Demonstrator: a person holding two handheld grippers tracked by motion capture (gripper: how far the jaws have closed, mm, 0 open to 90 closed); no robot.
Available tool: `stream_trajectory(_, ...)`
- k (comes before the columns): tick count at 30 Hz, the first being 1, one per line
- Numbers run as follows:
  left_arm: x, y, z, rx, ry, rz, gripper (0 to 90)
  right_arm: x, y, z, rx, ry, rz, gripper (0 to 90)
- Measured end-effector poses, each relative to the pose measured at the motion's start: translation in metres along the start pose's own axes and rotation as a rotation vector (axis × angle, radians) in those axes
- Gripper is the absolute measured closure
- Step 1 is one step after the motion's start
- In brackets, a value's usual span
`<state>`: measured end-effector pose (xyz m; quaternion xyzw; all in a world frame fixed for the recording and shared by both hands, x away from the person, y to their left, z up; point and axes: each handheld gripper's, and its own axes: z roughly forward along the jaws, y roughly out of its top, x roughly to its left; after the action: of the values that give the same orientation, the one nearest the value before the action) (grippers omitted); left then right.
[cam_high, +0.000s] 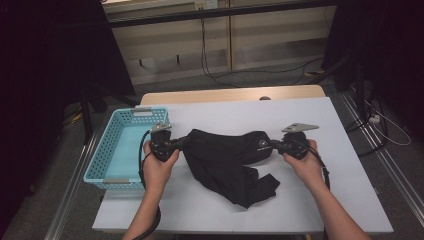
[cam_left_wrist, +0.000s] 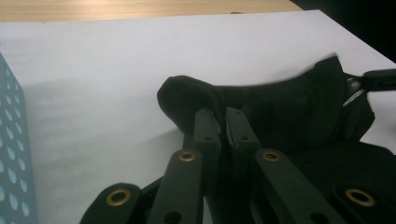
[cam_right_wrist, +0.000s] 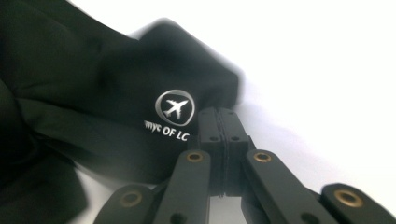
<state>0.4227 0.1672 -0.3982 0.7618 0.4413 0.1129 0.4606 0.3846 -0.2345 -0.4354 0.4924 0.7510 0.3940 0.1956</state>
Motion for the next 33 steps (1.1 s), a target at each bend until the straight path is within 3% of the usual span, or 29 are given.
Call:
stream_trajectory(3,0.000,-0.002,0.004,0.021,0.001,0.000,84.7,-0.016,-0.003,-0.017,-0.009,-0.050,0.013,90.0)
stream_trajectory(7,-0.002,-0.006,0.012,0.064,0.008,0.003,81.9,-0.025,-0.008,-0.029,-0.020,-0.057,0.028,90.0)
stream_trajectory(11,-0.003,-0.004,0.013,0.044,0.038,0.019,67.4,-0.021,-0.017,-0.020,0.097,-0.049,-0.011,89.9)
stream_trajectory(15,-0.004,0.001,0.015,0.017,0.051,0.017,47.6,-0.018,-0.023,-0.014,0.144,-0.050,-0.027,89.7)
stream_trajectory(18,-0.007,0.001,0.025,0.048,0.047,0.028,45.7,-0.017,-0.025,-0.014,0.154,-0.048,-0.034,89.7)
stream_trajectory(22,-0.007,-0.001,0.042,0.085,0.083,0.036,40.5,-0.020,-0.028,-0.019,0.181,-0.106,-0.061,90.0)
stream_trajectory(25,-0.001,-0.005,0.049,0.103,0.118,0.020,40.0,-0.026,-0.032,-0.020,0.161,-0.099,-0.025,88.2)
stream_trajectory(28,0.002,-0.011,0.054,0.134,0.139,0.008,44.4,-0.027,-0.028,-0.022,0.113,-0.114,-0.005,78.6)
stream_trajectory(33,0.003,-0.017,0.058,0.181,0.160,0.018,54.1,-0.024,-0.017,-0.018,0.045,-0.152,-0.019,63.1)
